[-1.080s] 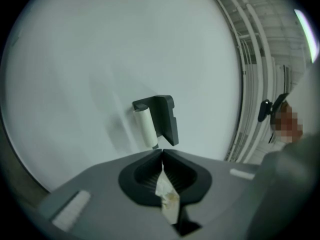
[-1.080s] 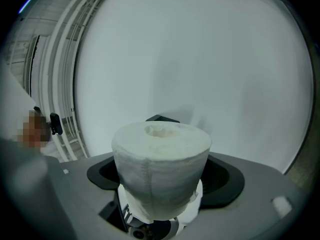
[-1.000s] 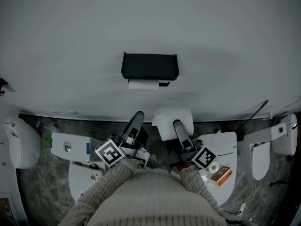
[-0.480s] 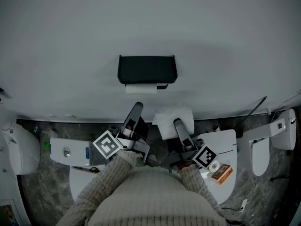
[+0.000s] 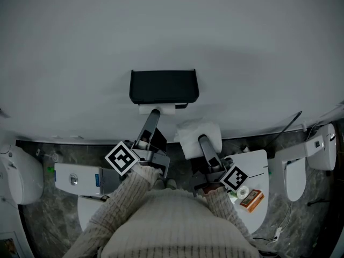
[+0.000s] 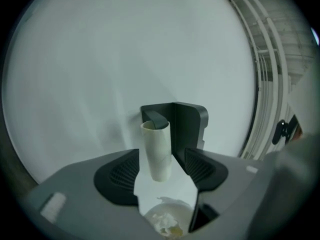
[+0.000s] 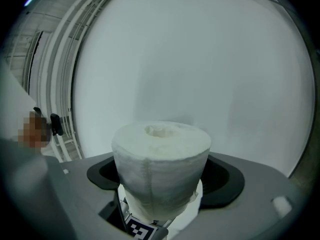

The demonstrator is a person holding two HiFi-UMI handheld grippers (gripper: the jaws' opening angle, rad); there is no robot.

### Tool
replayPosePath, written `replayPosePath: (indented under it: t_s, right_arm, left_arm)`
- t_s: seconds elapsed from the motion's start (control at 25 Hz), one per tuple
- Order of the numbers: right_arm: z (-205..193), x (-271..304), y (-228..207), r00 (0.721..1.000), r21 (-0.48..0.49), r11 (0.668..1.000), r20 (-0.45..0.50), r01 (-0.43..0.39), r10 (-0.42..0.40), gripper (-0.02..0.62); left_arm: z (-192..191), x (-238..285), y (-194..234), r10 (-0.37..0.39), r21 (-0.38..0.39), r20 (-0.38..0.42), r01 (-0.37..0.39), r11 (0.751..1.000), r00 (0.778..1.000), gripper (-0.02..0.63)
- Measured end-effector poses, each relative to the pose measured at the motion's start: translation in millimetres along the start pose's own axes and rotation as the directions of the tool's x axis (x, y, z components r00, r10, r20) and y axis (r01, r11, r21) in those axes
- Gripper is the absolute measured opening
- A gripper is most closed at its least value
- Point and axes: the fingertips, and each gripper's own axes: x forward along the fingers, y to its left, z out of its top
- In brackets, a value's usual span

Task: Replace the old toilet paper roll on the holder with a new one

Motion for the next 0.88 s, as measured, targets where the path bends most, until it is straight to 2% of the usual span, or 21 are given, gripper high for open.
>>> replayPosePath:
  t_s: [0.44,0.68,0.8,0.88]
  right_arm:
    - [1,4,-4,1.0,0.007,1.0,0.003,-0.004,0.004,0.436]
    - [6,6,-5,1.0,0.007,1.0,0.01,-0.001,0.001,0.436]
    - [6,5,-7,1.0,0.009,1.0,0.013,0.003,-0.003,0.436]
    - [5,4,-9,1.0,0.011,1.0,0.016,0.008,-0.008,0.436]
  left_arm:
    - [18,12,6,0.015,-0.036,0.061,-0.013,0.999,0.998,0.277]
    - [19,14,5,0.016,-0.041,0.063,-0.013,0.999,0.998,0.219]
    - [17,12,4,0.007,-0.069,0.07,-0.002,0.998,0.998,0.173]
    - [17,10,4,0.001,-0.082,0.076,0.006,0.997,0.997,0.173]
